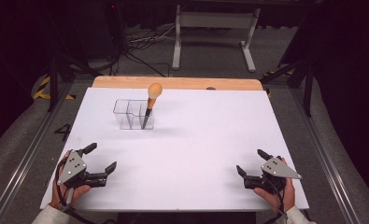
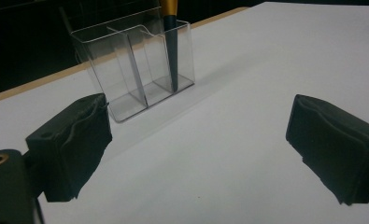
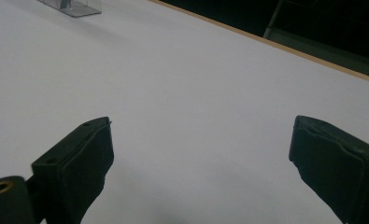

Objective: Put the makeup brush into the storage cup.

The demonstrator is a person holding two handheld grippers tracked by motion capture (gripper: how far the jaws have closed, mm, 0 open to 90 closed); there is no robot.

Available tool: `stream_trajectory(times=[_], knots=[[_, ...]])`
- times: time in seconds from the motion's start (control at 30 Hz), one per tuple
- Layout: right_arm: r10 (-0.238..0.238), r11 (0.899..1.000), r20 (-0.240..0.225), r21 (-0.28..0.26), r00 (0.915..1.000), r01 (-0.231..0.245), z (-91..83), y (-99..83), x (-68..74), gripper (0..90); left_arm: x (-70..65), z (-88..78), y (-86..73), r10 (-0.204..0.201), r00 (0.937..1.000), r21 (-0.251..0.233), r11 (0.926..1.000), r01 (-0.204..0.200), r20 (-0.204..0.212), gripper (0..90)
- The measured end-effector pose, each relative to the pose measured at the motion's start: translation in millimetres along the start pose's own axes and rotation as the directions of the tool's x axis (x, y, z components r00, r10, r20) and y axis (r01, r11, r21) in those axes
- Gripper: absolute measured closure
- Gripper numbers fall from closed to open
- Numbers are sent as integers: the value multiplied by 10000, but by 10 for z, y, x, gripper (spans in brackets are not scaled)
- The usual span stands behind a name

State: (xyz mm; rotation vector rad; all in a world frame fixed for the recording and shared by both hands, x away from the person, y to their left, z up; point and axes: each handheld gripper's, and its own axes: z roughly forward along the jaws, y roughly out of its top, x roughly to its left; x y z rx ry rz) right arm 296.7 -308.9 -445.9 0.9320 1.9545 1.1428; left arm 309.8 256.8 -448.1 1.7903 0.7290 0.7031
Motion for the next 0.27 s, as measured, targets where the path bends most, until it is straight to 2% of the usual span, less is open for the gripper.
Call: stream_trajectory(times=[0.27], knots=[[-7,10000,-82,83,10000,8,35,-2,16,71,0,-8,-4,-68,10000,16,10000,68,-2,77]])
